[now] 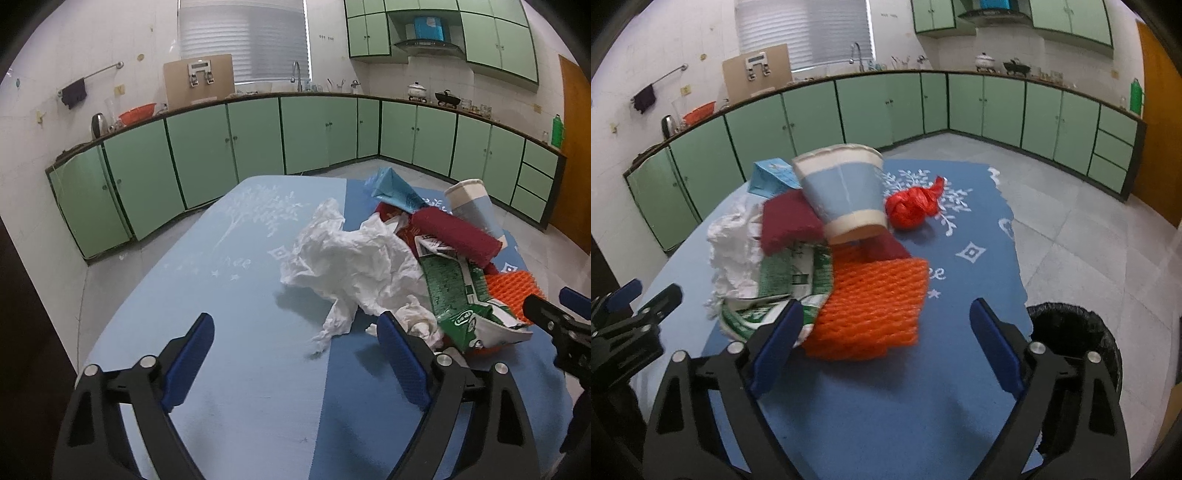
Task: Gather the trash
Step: 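Move the right tool to the orange mesh net and close on it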
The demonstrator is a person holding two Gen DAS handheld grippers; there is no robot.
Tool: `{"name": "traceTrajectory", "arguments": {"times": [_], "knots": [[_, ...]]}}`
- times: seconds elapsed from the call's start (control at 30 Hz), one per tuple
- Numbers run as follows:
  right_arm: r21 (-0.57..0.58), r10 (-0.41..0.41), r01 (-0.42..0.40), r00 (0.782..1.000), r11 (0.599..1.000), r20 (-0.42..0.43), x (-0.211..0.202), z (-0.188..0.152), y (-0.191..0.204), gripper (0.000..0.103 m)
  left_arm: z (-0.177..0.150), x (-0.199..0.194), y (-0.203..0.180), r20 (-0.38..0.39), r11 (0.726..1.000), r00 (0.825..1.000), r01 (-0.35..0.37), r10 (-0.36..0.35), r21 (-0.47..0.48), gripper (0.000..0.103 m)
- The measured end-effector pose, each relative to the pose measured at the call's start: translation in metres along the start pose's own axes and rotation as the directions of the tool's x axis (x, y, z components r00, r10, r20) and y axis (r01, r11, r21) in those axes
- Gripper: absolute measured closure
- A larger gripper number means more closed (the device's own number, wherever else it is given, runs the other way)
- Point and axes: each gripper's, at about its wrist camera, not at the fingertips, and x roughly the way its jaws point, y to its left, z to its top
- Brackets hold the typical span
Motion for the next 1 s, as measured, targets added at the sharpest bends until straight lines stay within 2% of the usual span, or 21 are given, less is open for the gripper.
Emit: {"name": "traceTrajectory", "arguments": {"times": [0.2,0.3,0.43,0.53,0.67,0.77,1.0], "knots": [[0.050,0.002,0.000,0.999,0.999,-0.039,0.021,0.002,-0.016,0.021,-0.004,0.006,-0.005,-0.020,1.000,1.000,0.021,-0.021,0.002,0.015],[0.063,0.062,-0.057,0.995,0.996,-0.080,0.031,0.000,-0.019,0.035,-0.005,0.007,-0.012,-0.025,0.999,0.999,0.031,-0.031,0.010,0.015],[0.075,0.173,-0.165,0.978,0.983,-0.113,0.031,-0.003,-0.018,0.069,-0.004,0.007,-0.017,-0.027,0.999,0.999,0.043,-0.042,0.020,0.015],[0.048,0.201,-0.197,0.974,0.979,-0.103,0.024,-0.003,-0.012,0.091,-0.004,0.005,-0.020,-0.028,0.999,0.998,0.050,-0.049,0.020,0.015],[0.051,0.242,-0.239,0.966,0.970,-0.089,0.008,-0.003,-0.012,0.094,-0.003,0.001,-0.026,-0.022,0.998,0.998,0.064,-0.064,0.026,0.015],[0.033,0.247,-0.245,0.966,0.969,-0.078,-0.001,-0.004,-0.013,0.095,-0.001,-0.003,-0.033,-0.014,0.996,0.997,0.078,-0.078,0.035,0.015],[0.038,0.306,-0.304,0.950,0.952,-0.060,-0.026,-0.008,-0.019,0.095,0.002,-0.012,-0.044,0.001,0.994,0.995,0.101,-0.101,0.046,0.016]]}}
